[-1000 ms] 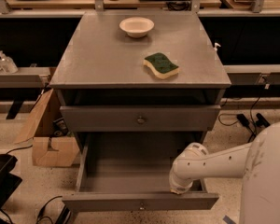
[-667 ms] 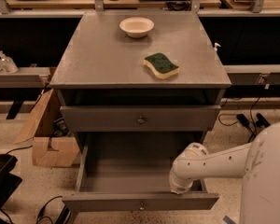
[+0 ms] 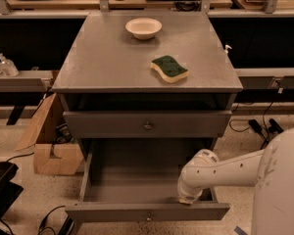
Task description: Open middle drawer
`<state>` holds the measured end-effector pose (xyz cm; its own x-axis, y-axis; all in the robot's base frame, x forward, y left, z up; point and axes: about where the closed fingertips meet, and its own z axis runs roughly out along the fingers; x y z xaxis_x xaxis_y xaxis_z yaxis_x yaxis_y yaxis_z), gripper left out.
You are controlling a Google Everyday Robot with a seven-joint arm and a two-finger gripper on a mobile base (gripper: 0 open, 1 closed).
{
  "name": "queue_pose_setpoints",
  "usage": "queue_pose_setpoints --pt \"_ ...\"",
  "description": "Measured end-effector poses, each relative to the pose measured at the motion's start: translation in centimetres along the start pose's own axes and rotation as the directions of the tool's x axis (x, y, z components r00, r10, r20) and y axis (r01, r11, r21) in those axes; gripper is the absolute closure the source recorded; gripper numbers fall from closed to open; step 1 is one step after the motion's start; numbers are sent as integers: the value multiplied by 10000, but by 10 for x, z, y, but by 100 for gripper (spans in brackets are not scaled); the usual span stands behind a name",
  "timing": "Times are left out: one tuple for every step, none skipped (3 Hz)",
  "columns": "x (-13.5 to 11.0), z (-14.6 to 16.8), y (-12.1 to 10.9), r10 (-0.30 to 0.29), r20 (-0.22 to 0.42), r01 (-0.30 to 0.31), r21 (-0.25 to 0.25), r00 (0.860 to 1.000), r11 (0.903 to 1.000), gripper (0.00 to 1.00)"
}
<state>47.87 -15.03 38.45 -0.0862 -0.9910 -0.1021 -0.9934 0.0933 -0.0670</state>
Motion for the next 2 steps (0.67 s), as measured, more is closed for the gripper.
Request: queue_pose_setpoints --pt "0 0 -3 0 0 0 0 10000 10000 0" --pt "0 0 -3 0 0 0 0 10000 10000 0"
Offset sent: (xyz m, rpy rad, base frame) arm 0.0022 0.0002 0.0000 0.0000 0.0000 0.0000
